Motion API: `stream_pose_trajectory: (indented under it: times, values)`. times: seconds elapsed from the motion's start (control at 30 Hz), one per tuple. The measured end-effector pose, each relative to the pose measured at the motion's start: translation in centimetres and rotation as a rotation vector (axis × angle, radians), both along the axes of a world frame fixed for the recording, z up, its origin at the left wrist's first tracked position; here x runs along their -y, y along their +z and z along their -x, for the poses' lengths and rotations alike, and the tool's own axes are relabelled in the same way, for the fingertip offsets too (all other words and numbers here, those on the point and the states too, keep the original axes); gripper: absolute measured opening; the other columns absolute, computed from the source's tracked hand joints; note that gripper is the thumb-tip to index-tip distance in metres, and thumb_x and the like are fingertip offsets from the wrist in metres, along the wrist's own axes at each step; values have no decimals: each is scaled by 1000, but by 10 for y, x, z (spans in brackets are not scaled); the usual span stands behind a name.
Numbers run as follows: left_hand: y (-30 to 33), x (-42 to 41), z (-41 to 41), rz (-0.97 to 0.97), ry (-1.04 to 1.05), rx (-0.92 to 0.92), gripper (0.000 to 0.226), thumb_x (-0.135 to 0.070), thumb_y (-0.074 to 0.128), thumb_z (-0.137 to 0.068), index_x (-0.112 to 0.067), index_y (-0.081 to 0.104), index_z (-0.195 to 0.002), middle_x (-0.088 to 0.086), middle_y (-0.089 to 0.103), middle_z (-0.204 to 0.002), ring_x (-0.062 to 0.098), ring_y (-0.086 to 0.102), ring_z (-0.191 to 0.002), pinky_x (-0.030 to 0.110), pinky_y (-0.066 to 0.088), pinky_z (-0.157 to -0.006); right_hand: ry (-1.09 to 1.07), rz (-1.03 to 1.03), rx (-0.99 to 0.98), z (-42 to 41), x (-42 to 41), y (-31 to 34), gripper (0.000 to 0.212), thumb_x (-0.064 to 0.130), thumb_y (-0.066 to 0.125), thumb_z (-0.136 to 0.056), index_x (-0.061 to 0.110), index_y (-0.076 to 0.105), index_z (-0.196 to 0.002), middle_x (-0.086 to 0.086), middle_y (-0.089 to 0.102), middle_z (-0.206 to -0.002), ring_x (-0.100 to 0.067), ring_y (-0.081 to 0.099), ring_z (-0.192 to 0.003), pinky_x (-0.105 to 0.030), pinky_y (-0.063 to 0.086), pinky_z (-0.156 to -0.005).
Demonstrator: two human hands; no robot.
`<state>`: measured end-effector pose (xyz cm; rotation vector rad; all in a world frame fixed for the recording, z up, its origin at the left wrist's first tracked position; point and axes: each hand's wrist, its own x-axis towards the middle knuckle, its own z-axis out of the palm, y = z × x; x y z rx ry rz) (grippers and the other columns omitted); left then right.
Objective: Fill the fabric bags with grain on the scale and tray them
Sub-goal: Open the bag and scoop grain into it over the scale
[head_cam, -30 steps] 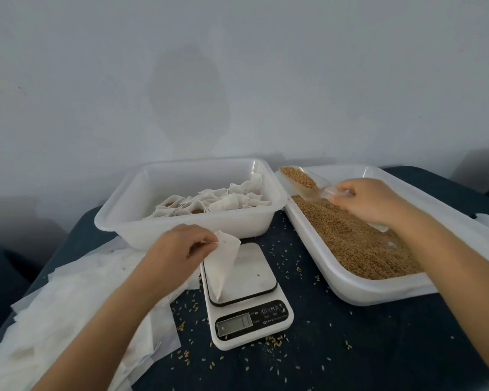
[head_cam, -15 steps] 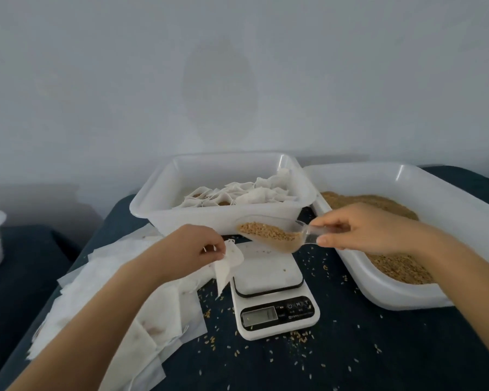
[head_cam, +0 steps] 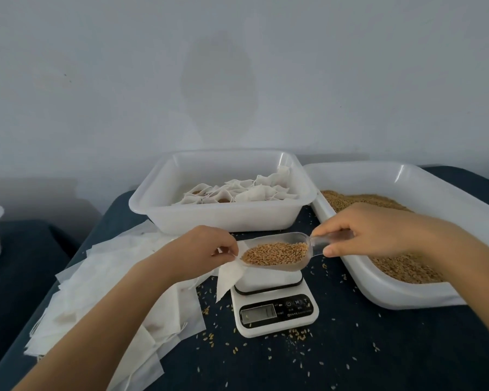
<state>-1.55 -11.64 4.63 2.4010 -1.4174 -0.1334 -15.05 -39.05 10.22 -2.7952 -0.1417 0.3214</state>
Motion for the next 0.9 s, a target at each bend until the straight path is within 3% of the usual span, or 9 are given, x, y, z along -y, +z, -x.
stream_pose_trajectory:
  times: [0.1,0.43,0.5,0.63,0.9]
  values:
    - [1,0,0,-14,-11,9,11,-22,58,-90,-22,68,-95,-17,64,-92,-14,50,-76,2,37,-73,11,62,-1,-5,-9,9,30,45,62,-88,46,62,-118,29,65,-95,7,59,-86,-22,47,-77]
    - [-2,-2,2,-36,-3,39,15,-27,57,-91,-24,69,-100,-14,67,-102,-5,52,-81,10,41,-79,33,162,-62,-12,-34,30,33,39,64,-88,38,63,-121,19,65,-112,0,58,-102,-27,46,-94]
    - [-3,-3,3,-36,-2,34,15,-27,57,-91,-25,69,-99,-15,67,-103,-4,53,-82,13,43,-80,40,158,-66,-13,-34,30,31,38,65,-87,38,64,-118,20,66,-107,3,57,-96,-22,46,-88]
    - [-6,-4,3,-36,-12,20,13,-27,58,-90,-27,69,-98,-17,66,-104,-4,55,-84,3,37,-75,16,159,-42,-17,-33,30,17,43,71,-82,37,60,-94,17,63,-83,11,53,-65,-11,36,-57]
    - [-10,-5,2,-39,-15,23,13,-28,58,-90,-29,69,-98,-17,65,-107,-1,55,-89,0,33,-73,20,213,5,-19,-37,34,20,47,72,-78,38,58,-87,18,58,-84,3,53,-73,-18,38,-61]
